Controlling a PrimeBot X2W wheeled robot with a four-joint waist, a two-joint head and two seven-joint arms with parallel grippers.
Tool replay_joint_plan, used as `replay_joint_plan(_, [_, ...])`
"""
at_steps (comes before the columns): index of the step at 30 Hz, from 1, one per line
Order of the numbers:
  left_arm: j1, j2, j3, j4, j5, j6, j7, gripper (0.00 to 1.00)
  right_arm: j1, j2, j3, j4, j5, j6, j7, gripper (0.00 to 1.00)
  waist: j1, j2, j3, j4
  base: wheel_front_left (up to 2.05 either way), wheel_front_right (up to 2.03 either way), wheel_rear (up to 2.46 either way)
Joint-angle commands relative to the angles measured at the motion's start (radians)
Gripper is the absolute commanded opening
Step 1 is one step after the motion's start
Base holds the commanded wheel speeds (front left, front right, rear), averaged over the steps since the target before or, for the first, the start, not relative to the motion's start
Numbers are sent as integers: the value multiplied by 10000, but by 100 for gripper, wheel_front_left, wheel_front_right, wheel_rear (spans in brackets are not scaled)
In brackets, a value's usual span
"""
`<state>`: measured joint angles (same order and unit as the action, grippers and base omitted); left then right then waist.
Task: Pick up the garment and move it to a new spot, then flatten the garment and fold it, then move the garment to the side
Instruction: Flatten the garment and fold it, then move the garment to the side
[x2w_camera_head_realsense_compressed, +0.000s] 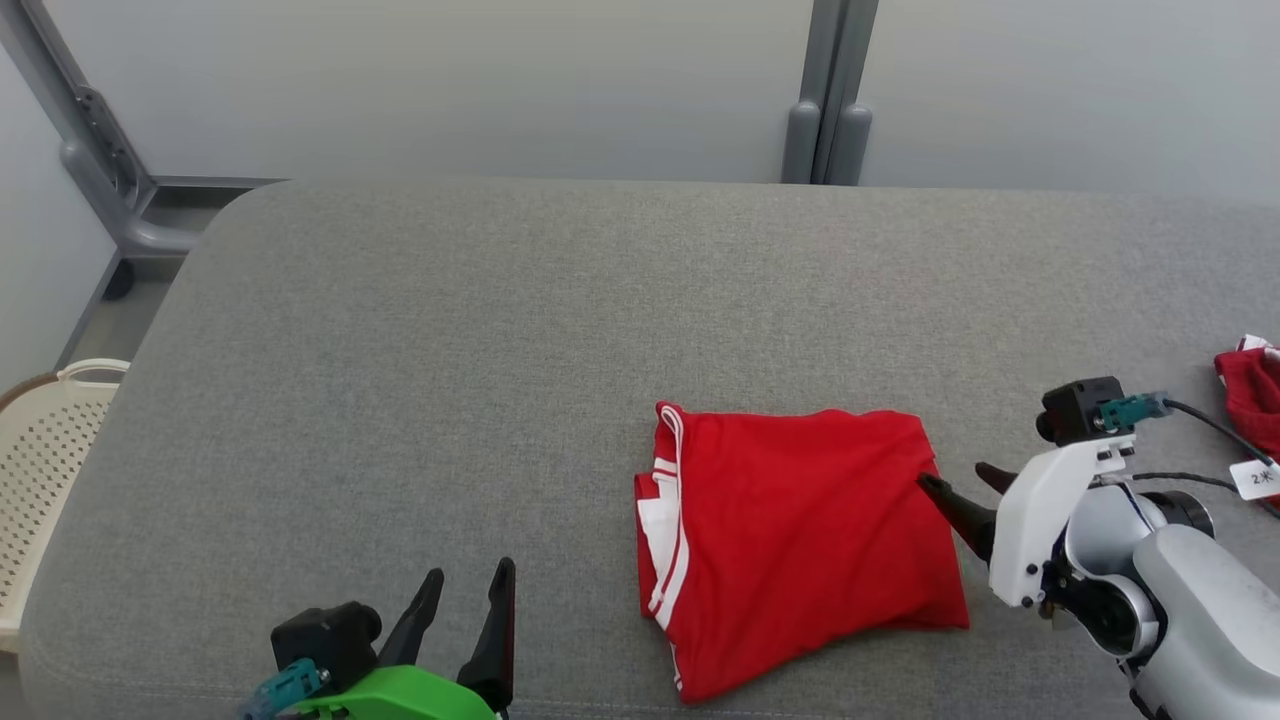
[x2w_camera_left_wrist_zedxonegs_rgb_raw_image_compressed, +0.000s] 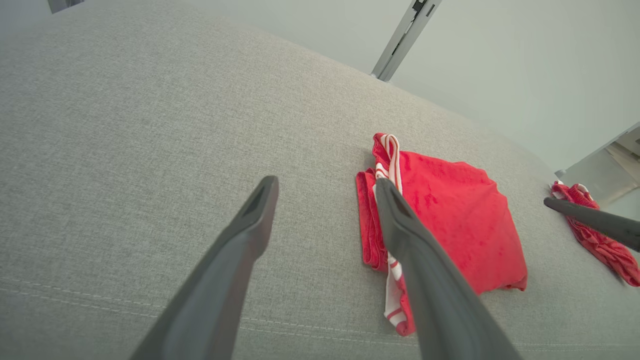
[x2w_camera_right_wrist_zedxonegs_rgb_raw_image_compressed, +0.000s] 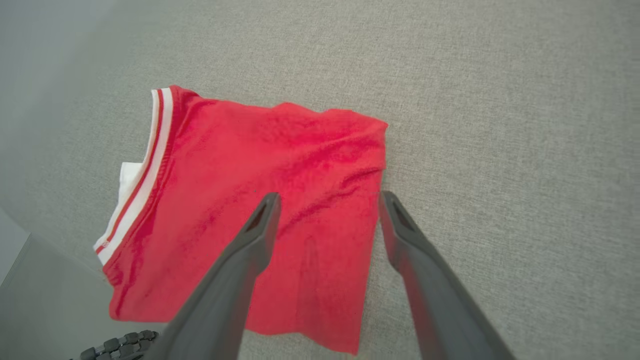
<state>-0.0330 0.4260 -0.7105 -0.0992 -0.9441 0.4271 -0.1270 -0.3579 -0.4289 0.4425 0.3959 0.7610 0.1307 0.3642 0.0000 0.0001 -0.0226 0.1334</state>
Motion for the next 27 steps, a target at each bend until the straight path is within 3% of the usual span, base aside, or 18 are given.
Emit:
replay_joint_plan(1, [-146,94,56,-61,79,66,11,100,135,-24,21,52,78,-1,-135,100,0,-1,135,-81,0,0,0])
replay_joint_plan(12, [-533,385,118,-455,322,301,245,100,-188,163,175,1498,284,-1,-1316,100,0,-1,833,331,0,0,0])
replay_joint_plan(22, [-725,446,142,-498,380,281,311,100,-866,503,297,2901,1104,-1,-1079,100,0,-1,1054,831,0,0,0])
replay_joint_plan(26, [-722,428,129,-477,367,263,280,100,-1048,646,627,2899,1598,-1,-922,100,0,-1,1113,927,0,0,0])
replay_joint_plan(27, [-725,413,120,-469,368,260,270,100,-1079,601,741,2835,1689,-1,-968,48,0,-1,1119,939,0,0,0])
